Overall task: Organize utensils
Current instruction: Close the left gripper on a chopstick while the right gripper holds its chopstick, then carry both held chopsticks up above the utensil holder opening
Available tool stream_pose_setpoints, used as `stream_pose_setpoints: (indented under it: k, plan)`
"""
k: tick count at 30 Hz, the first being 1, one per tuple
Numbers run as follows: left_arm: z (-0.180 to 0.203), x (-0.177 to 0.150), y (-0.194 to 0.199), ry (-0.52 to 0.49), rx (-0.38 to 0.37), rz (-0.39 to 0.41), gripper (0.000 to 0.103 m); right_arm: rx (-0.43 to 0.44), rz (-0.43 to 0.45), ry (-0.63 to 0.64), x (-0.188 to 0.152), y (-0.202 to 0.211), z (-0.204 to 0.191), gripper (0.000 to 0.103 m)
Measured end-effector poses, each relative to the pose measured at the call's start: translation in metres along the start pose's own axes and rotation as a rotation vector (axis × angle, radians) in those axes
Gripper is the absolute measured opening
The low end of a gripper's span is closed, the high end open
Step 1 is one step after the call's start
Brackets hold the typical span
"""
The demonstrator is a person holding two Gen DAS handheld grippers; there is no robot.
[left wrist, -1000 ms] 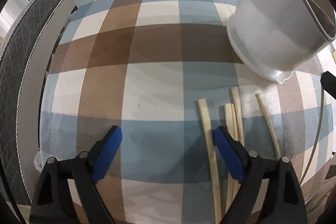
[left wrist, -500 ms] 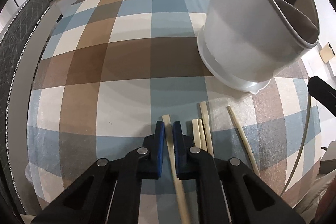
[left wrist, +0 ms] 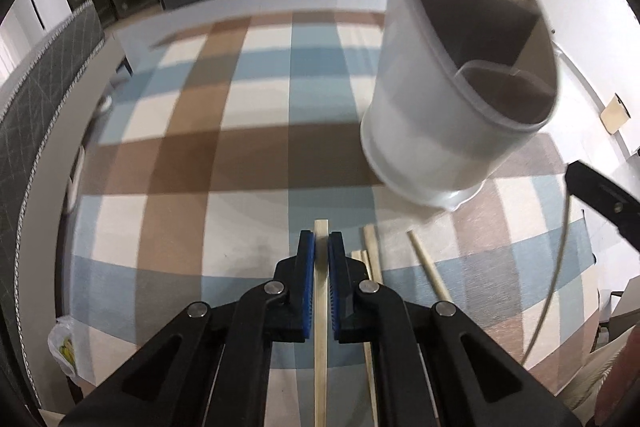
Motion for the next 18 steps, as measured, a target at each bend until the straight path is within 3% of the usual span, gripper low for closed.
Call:
stream_pose_setpoints:
  k: [8, 18]
  plan:
    - [0.005, 0.012, 0.037, -0.01, -0.025, 0.103, 0.002, -0.009, 0.074, 0.021, -0.002, 0.024, -0.008, 0.003]
    - [-0.002, 0.019, 0.065, 0.014, -0.077, 0.167, 0.002, -0.045, 0.15, 0.068, -0.003, 0.052, -0.022, 0.003]
Point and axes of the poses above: each gripper's, at about its wrist camera, not at the fingertips, and y roughly against the way its jaws point, z to its right, x to its top, the point moved 6 cm from there along -y, roughly the way its jaws point, and after that the axes turned 6 degrees about z, right-handed, at the moved point
